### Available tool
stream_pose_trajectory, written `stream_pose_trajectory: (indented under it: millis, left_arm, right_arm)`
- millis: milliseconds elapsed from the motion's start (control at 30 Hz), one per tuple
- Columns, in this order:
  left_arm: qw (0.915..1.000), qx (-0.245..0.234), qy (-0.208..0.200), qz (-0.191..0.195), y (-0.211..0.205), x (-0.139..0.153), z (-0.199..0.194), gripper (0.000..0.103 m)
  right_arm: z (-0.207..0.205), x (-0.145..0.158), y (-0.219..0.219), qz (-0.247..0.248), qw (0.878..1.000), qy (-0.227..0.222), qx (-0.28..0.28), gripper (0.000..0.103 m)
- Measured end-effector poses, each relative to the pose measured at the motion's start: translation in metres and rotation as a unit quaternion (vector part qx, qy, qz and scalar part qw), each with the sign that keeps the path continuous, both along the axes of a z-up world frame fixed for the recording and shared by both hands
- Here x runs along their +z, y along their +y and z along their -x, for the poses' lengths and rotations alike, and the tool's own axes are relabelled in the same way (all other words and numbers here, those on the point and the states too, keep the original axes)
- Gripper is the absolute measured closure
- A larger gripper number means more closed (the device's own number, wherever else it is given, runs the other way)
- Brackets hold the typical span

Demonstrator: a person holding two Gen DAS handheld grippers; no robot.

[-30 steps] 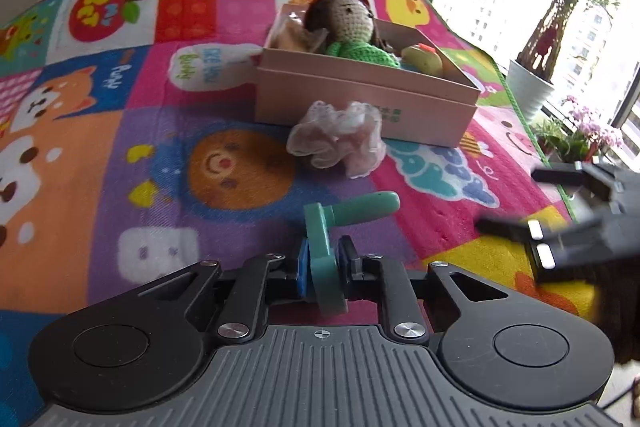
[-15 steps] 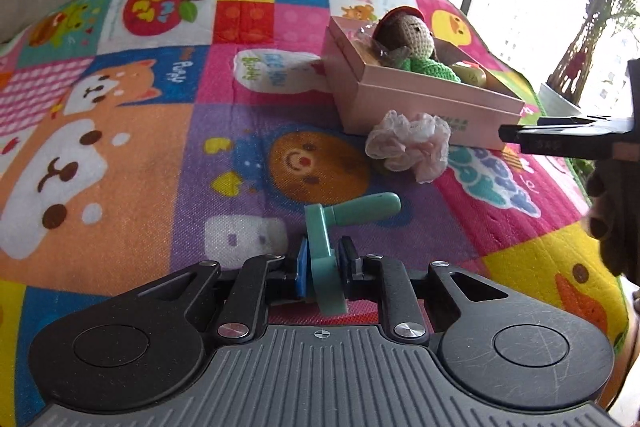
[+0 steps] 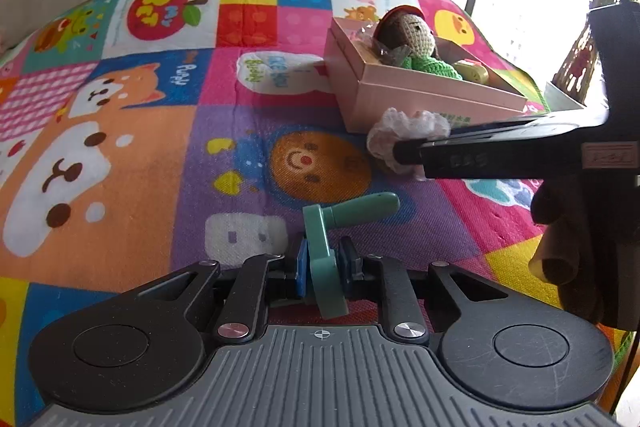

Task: Organize objects
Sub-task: 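Hold the teal crank toy in left gripper while right gripper grasps the white lace cloth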

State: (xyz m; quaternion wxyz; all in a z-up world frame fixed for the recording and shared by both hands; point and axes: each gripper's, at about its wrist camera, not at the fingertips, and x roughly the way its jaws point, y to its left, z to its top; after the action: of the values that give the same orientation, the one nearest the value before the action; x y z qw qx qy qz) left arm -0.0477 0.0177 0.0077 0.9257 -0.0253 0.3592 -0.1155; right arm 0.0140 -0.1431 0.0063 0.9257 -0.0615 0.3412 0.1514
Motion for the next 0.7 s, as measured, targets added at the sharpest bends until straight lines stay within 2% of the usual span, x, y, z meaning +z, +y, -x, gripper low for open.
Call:
stream_pose_trajectory:
  millis: [33,133,300,400,567,633,700]
  left_arm:
    - [1.0000,0.000,0.000,0.001,0.000,0.000,0.000,0.084]
    - [1.0000,0.000,0.000,0.005,0.001,0.000,0.000,0.084]
    - [1.0000,0.000,0.000,0.006,0.002,0.000,0.000,0.084]
    - [1.0000,0.001,0.001,0.004,0.001,0.000,-0.001,0.084]
    - [1.0000,0.002,0.002,0.001,0.000,0.000,-0.001,0.084]
    - [1.0000,0.002,0.002,0.001,0.000,0.000,-0.001,0.084]
    - [1.0000,0.002,0.002,0.001,0.000,0.000,-0.001,0.084]
  right_arm:
    - [0.000,-0.001,0.002,0.003,1.000,0.007,0.004,0.067]
    - [0.013,0.002,0.000,0.017,0.999,0.000,0.027,0.073]
    - [0.056,0.005,-0.020,0.061,0.995,-0.001,0.076,0.073]
    - [0.076,0.003,-0.035,0.101,0.992,-0.016,0.080,0.072]
    - [0.086,0.002,-0.055,0.155,0.986,-0.055,0.024,0.046]
    - [0.089,0.005,-0.064,0.142,0.988,-0.056,0.013,0.038]
    - [0.093,0.012,-0.072,0.107,0.993,-0.049,0.015,0.027]
